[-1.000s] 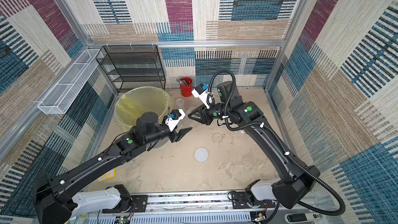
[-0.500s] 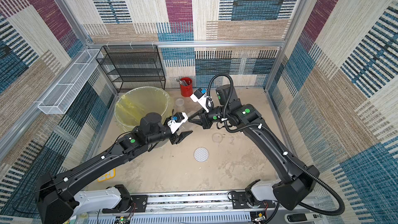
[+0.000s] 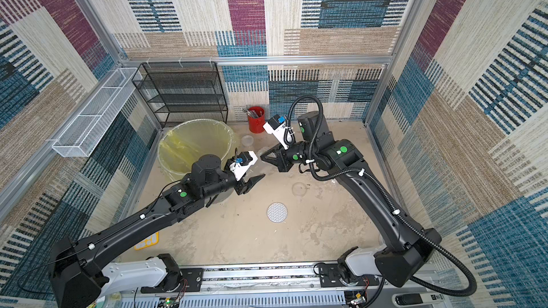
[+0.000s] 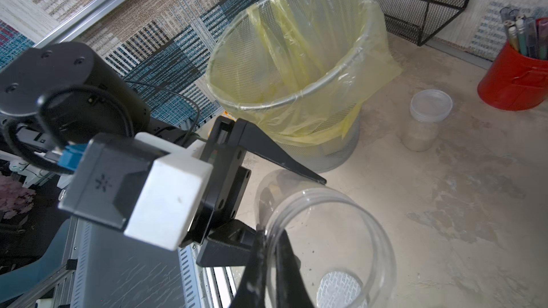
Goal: Empty moldy rice from jars
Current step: Place the jar at the center of the board.
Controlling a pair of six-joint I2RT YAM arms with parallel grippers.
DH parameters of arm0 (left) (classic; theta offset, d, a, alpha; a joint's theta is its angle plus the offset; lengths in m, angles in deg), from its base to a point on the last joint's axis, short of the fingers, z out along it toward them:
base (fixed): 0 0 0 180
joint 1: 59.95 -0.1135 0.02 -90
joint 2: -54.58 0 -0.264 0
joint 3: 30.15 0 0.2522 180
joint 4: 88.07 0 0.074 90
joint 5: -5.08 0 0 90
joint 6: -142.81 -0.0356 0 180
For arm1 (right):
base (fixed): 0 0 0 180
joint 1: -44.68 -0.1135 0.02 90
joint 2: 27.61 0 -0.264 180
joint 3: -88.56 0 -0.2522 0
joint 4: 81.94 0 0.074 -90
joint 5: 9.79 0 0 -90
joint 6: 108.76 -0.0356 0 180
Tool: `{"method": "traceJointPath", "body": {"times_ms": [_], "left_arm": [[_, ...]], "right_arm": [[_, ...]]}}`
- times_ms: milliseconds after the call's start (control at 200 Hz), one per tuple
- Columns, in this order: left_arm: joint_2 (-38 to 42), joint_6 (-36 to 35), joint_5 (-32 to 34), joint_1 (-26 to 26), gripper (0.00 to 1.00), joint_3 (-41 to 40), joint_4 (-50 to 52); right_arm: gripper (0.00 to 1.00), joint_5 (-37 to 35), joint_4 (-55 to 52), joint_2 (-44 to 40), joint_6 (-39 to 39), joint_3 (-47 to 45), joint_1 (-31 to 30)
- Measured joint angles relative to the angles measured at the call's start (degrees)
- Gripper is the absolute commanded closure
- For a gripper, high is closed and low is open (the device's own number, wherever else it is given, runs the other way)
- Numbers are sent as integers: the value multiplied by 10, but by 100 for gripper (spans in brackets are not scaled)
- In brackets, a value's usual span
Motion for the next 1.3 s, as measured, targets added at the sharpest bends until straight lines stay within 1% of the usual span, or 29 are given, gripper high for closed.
{"method": "traceJointPath", "body": {"times_ms": [150, 270, 436, 481, 521, 596, 926, 941, 971, 1011, 1026, 1042, 1142, 1302], "left_arm": [[3, 0, 3, 0, 56, 0, -7], [4, 0, 7, -1, 53, -5, -2], [9, 0, 13, -1, 51, -7, 13], [9, 0, 13, -1, 48, -7, 14], [10, 0, 13, -1, 44, -7, 15], [10, 1, 12, -1, 31, -7, 17], [10, 12, -1, -2, 27, -6, 18], [10, 14, -2, -2, 26, -6, 17], [10, 17, -3, -2, 19, -5, 17], [10, 22, -5, -2, 17, -2, 12], [10, 23, -7, -2, 14, -1, 7], [10, 24, -10, -2, 13, 0, 1], [12, 29, -19, 0, 12, 6, -28], [13, 33, -30, 0, 11, 7, -36]], "right_arm": [[100, 8, -5, 7, -6, 14, 1], [100, 17, 8, 8, -6, -4, 2], [100, 35, 26, 7, -3, -24, 3], [100, 39, 31, 5, -2, -30, 4], [100, 44, 36, 4, -2, -35, 4], [100, 51, 46, 3, -1, -42, 5], [100, 61, 60, -8, -1, -62, 5], [100, 61, 60, -8, -1, -63, 5], [100, 61, 60, -9, -1, -64, 5], [100, 59, 59, -10, -1, -64, 5], [100, 54, 57, -11, -1, -65, 5], [100, 49, 55, -11, -1, -65, 5], [100, 39, 44, -11, -1, -65, 5], [100, 24, 42, -10, -3, -59, 5]]}}
